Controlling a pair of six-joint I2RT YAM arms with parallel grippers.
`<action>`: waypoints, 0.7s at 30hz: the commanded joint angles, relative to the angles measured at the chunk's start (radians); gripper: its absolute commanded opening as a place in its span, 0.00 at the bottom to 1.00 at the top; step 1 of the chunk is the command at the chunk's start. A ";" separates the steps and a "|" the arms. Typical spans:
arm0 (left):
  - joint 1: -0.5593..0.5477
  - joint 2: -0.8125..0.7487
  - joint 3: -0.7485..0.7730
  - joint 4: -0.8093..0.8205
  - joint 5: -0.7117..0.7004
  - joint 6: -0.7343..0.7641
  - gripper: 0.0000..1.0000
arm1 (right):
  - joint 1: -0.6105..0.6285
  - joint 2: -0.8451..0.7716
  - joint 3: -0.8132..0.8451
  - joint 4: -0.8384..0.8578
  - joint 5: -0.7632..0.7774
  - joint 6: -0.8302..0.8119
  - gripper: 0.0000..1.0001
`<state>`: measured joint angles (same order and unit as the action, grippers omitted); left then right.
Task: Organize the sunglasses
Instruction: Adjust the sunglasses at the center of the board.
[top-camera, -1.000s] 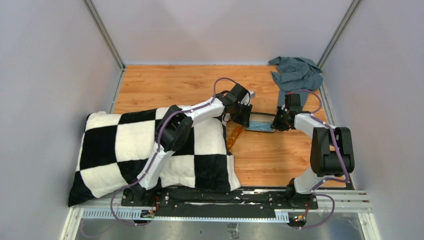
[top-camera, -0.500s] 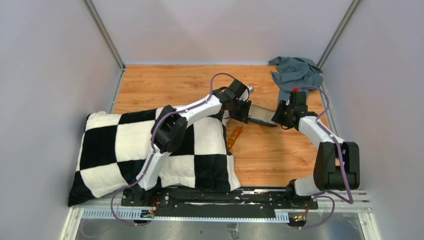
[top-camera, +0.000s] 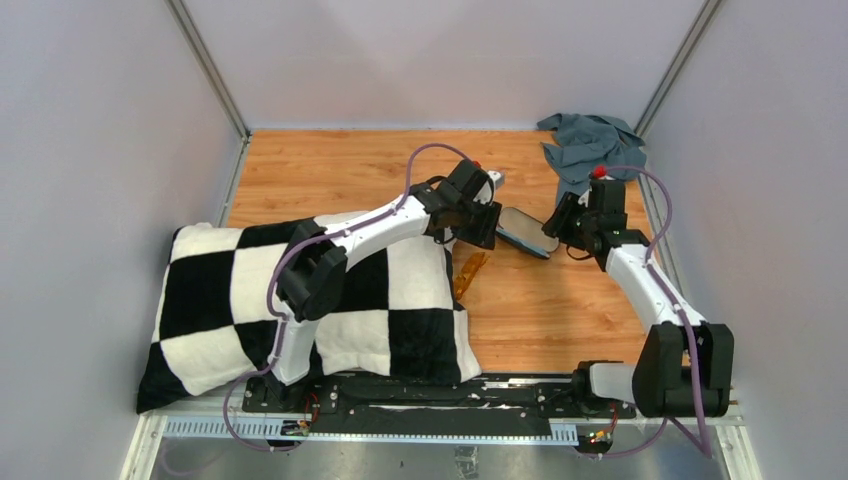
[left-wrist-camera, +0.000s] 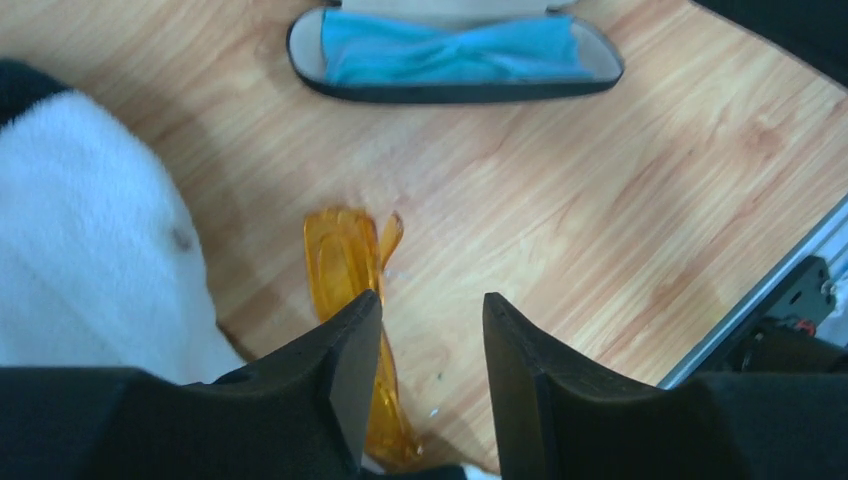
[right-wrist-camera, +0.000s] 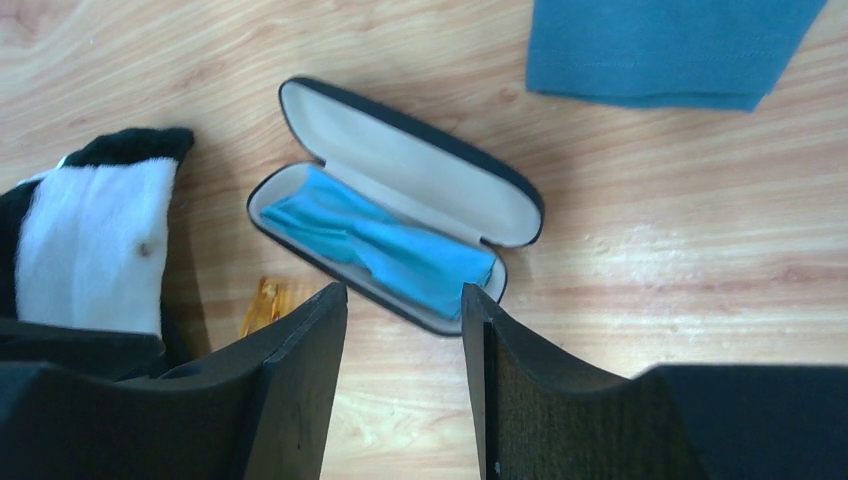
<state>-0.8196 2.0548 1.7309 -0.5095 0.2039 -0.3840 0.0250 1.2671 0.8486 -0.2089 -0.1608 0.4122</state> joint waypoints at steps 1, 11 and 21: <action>-0.007 -0.071 -0.105 0.007 -0.039 -0.006 0.52 | 0.039 -0.071 -0.063 -0.047 -0.033 0.030 0.51; -0.033 -0.049 -0.220 0.031 -0.121 0.027 0.82 | 0.069 -0.237 -0.201 -0.074 -0.023 0.043 0.52; -0.036 0.099 -0.168 0.044 -0.096 0.025 0.82 | 0.069 -0.306 -0.227 -0.105 -0.021 0.020 0.52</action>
<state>-0.8516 2.1105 1.5562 -0.4637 0.1051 -0.3515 0.0792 0.9863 0.6422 -0.2699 -0.1833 0.4484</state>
